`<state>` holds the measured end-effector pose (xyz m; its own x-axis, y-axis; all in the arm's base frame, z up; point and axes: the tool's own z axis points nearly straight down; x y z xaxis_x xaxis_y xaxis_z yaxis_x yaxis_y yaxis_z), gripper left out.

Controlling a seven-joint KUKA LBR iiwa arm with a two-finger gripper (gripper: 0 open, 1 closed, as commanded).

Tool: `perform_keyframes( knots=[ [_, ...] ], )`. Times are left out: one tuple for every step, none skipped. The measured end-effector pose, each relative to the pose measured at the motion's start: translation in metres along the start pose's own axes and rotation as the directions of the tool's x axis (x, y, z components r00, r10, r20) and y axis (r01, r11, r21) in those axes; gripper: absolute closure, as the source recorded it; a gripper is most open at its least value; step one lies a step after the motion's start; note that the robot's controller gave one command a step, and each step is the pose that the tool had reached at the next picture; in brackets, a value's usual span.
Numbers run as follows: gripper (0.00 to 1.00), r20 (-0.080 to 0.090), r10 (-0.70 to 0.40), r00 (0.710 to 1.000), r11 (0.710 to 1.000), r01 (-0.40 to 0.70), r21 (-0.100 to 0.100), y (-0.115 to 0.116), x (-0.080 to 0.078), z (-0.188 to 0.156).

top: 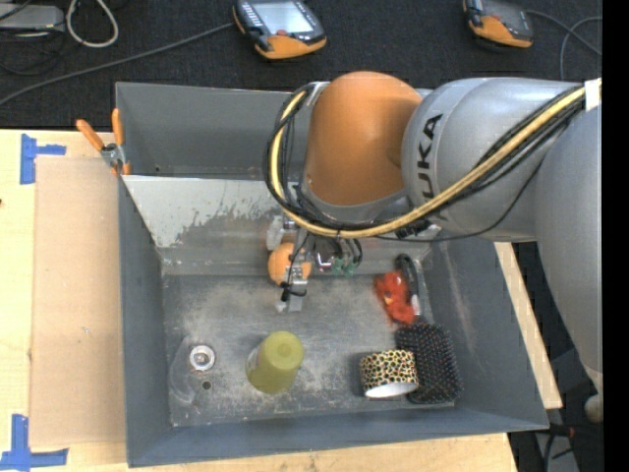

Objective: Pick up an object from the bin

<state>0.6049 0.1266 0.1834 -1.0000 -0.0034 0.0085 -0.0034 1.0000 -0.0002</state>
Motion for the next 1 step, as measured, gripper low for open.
perform_keyframes(
  knots=[
    [0.00, 0.008, 0.004, 1.000, 1.000, -0.004, -0.001, -0.0008, -0.0016, -0.0049]
  ],
)
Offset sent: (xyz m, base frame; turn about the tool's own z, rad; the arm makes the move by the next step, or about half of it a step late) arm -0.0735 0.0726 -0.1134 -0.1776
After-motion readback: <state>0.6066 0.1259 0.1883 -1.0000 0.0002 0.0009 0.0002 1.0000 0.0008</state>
